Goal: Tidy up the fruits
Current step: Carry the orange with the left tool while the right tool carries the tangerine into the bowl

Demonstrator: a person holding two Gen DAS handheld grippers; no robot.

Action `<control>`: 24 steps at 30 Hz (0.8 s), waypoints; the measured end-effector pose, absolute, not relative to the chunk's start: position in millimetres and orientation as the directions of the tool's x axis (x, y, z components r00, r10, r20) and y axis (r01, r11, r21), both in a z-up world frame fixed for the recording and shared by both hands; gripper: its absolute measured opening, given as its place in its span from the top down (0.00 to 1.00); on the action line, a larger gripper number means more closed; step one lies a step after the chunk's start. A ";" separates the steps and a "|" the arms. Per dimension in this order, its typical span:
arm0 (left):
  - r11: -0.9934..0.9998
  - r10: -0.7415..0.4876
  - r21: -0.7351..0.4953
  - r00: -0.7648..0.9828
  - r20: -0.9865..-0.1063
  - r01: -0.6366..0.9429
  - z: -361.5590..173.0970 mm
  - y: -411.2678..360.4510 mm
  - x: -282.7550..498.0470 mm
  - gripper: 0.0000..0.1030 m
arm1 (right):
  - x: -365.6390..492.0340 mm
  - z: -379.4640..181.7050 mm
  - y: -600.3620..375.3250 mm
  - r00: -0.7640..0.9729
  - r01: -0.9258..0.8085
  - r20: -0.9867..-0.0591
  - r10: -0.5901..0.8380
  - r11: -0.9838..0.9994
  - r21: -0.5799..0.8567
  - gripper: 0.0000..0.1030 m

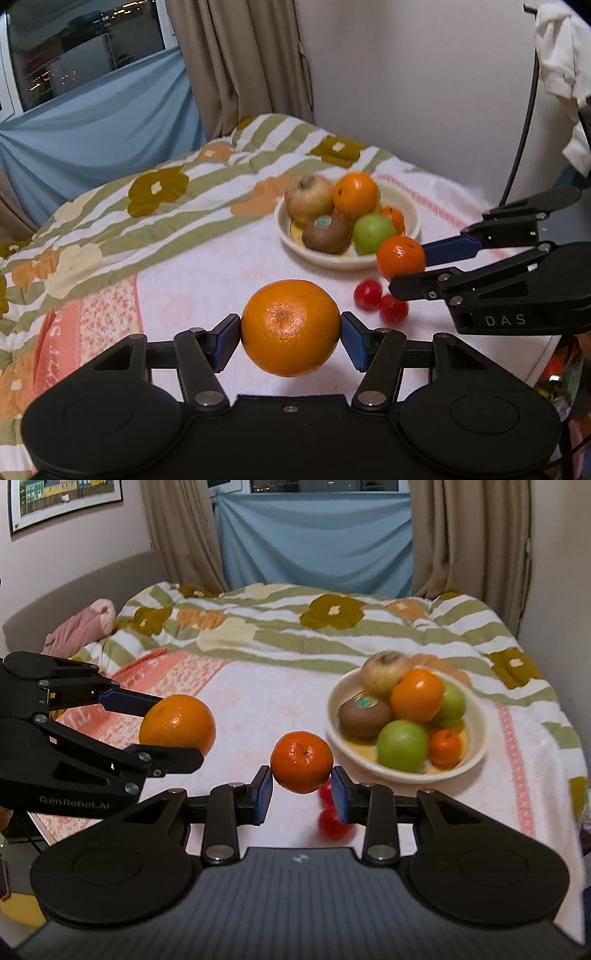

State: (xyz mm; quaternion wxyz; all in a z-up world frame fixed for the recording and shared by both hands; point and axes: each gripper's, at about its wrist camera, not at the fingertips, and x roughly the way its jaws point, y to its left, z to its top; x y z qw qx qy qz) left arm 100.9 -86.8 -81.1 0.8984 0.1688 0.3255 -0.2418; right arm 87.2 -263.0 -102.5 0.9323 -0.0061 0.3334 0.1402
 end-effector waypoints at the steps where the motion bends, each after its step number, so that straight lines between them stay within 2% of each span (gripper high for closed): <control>1: 0.828 -0.327 0.142 0.674 -0.662 0.542 -76.2 -90.2 101.2 0.39 | 86.0 -97.7 -267.8 0.742 -0.261 -0.620 0.252 0.962 0.079 0.52; 13: 0.842 -0.340 0.135 0.707 -0.620 0.523 -36.5 -142.7 118.0 0.39 | 98.5 -56.2 -330.8 0.779 -0.238 -0.583 0.231 0.969 0.065 0.52; 24: 0.851 -0.333 0.117 0.700 -0.632 0.512 -36.1 -196.8 163.9 0.39 | 149.9 -53.6 -390.2 0.784 -0.255 -0.573 0.239 0.965 0.055 0.52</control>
